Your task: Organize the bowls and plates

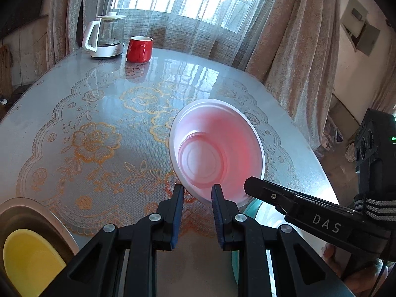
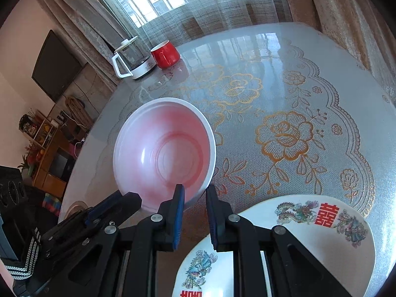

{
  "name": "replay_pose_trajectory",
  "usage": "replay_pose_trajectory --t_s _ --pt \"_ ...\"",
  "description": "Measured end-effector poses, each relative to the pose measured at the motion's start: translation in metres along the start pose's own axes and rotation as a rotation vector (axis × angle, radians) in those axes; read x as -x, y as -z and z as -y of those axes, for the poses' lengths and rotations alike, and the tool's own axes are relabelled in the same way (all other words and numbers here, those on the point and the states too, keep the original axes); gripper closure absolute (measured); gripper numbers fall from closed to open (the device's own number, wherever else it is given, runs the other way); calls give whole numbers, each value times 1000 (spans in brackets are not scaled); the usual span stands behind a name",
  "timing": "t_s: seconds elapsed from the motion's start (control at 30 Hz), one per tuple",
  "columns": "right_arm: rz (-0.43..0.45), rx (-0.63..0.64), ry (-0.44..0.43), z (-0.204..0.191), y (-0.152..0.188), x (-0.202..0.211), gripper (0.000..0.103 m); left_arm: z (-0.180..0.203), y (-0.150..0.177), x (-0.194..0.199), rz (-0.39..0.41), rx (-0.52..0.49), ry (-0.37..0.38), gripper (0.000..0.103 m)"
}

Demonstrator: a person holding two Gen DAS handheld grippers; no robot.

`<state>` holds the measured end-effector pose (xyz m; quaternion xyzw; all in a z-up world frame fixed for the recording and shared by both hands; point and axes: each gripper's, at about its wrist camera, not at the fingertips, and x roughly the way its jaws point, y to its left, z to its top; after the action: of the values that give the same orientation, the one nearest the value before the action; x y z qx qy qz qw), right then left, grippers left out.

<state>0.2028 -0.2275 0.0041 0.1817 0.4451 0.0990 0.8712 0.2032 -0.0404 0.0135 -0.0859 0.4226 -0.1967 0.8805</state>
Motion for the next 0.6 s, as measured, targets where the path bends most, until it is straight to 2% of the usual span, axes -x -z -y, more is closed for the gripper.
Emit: replay_pose_trajectory --t_s 0.37,0.6 --pt "16 -11 -27 -10 31 18 85 3 28 29 32 -54 -22 80" --pt "30 5 -47 -21 44 26 85 -2 40 46 53 -55 -26 80"
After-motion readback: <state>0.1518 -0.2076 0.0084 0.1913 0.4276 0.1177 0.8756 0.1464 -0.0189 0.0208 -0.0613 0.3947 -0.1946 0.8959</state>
